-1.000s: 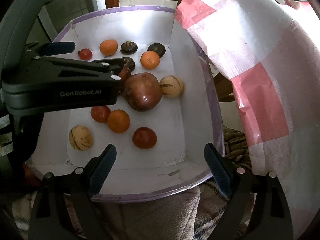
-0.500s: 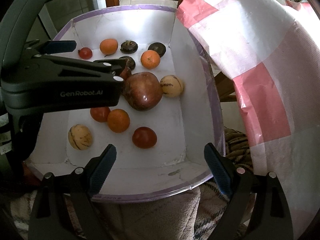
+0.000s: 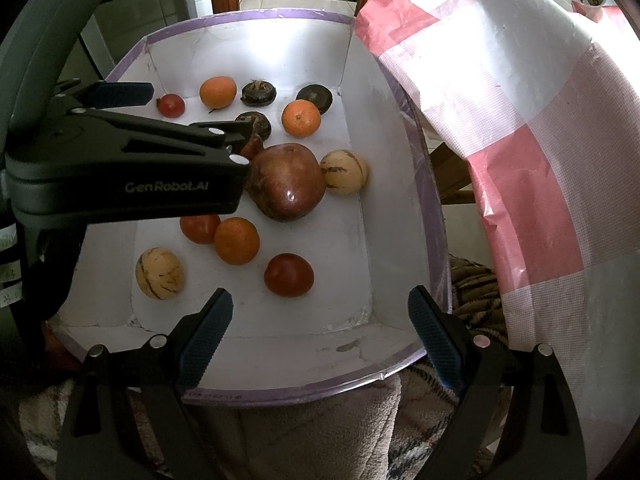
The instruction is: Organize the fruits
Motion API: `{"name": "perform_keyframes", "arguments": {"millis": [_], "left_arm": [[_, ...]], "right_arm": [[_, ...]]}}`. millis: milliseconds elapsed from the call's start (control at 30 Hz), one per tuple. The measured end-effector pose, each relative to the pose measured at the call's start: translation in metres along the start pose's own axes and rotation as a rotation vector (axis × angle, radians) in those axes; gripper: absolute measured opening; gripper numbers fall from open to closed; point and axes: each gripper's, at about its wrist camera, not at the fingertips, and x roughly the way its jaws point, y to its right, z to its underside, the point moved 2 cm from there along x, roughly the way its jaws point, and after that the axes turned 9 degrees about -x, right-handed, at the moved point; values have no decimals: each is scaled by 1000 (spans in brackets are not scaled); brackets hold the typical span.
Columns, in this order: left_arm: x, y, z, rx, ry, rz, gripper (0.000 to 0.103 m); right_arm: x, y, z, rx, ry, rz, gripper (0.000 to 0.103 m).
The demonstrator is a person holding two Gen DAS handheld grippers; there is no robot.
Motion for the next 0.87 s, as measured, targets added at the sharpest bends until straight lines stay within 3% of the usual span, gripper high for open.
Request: {"name": "perform_keyframes", "arguments": {"millis": [567,867], "left_arm": [[4,-3,-3,7,-29,-17,101],[8,-7,-4,3,-94,-30,101]], "right_arm": [[0,1,0,2,5,-2,86],[-8,6,0,19,30,-5,86]]}}
